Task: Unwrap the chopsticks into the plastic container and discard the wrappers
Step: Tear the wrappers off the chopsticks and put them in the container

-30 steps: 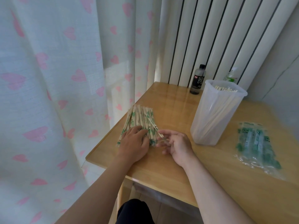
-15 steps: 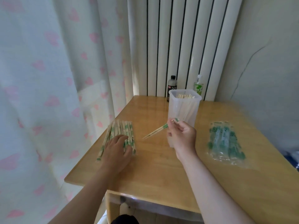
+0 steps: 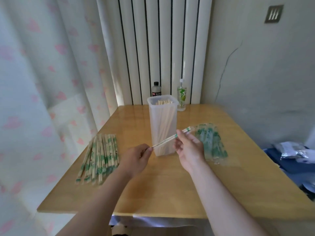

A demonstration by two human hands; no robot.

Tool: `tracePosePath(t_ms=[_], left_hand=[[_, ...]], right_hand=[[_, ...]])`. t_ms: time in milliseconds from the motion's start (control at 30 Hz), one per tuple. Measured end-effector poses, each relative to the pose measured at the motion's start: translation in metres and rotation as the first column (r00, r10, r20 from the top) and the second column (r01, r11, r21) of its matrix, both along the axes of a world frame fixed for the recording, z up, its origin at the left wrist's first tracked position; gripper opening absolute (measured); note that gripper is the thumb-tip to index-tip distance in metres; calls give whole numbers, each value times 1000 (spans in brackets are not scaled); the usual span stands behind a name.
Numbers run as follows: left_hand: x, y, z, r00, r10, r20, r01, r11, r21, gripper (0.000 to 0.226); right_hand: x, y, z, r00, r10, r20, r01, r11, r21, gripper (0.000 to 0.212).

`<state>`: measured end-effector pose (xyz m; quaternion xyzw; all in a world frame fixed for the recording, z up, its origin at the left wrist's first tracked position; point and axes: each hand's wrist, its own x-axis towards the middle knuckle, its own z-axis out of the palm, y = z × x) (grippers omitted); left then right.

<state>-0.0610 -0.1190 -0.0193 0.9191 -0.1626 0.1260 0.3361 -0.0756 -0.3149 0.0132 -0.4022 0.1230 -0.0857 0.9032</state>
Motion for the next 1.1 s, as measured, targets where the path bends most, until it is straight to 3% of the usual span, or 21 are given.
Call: tracePosePath(t_ms=[133,500,600,667,733,800,900,1100], left_hand=[[4,-8,2,999,-24,27,24,1000,-11,37],[10,15,6,1000,11,-6,-10,998,55,33],[10,11,14,991,135,-25,-123,956,267,26],[8,3,22,978,182,106,-209,894,395,38],[8,-15,31,973,97,210,-164,930,330,43],[6,-35,42,982,-15,188,-31,970,239,42],[6,-50,47,985,-92,144,47,956,290,29],[4,-45,46,974,-92,205,12,933,360,25]], right_hand=[[-3,3,-6,995,99,-7,-99,995,-31,7],[2,-18,2,999,8,-43,-5,997,72,17],[4,-14,-1,999,-10,-46,13,997,73,11],[5,-9,-3,999,-21,-47,25,997,79,9],[6,-2,-3,999,-23,-48,28,995,96,9],[5,5,-3,999,-19,-47,24,993,118,7],[4,6,-2,999,-6,-40,10,994,111,9],[1,-23,-4,998,-52,-48,52,999,11,16]])
